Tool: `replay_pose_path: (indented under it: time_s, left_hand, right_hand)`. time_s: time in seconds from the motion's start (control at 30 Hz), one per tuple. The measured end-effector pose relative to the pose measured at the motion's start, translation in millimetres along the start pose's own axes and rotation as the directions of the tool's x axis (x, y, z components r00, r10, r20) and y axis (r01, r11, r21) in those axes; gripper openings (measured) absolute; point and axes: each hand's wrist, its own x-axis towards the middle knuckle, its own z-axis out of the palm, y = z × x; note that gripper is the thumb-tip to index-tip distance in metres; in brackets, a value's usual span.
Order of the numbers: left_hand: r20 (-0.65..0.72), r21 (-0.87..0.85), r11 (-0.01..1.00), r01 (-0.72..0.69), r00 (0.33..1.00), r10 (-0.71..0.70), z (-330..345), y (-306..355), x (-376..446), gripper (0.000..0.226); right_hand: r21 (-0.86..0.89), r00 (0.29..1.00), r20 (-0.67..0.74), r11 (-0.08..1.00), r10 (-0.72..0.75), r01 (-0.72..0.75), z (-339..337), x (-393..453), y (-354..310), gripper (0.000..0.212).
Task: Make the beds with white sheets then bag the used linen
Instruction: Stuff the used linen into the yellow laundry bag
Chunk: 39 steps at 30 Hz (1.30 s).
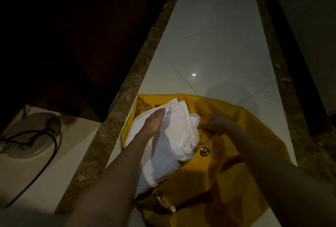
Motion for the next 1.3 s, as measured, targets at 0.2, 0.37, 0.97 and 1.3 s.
replay_pose_path:
  time_s: [0.2,0.37,0.97,1.3]
  left_hand:
    - [0.024,0.198,0.980,-0.030,0.999,0.026,10,-6,36,0.055]
    - [0.103,0.491,0.870,-0.055,0.995,0.005,16,-2,59,0.058]
    - [0.194,0.537,0.841,0.068,0.960,-0.201,23,-80,-6,0.059]
    - [0.183,0.342,0.928,0.146,0.959,-0.218,4,-46,-19,0.063]
  right_hand:
    - [-0.059,0.999,0.017,0.998,0.027,-0.026,12,22,-10,0.045]
    - [-0.041,0.998,0.042,0.999,0.036,-0.034,22,49,1,0.048]
    - [0.445,0.948,-0.213,0.840,-0.238,0.311,-36,25,5,0.027]
    - [0.309,0.988,0.020,0.941,-0.156,0.142,-53,-4,19,0.034]
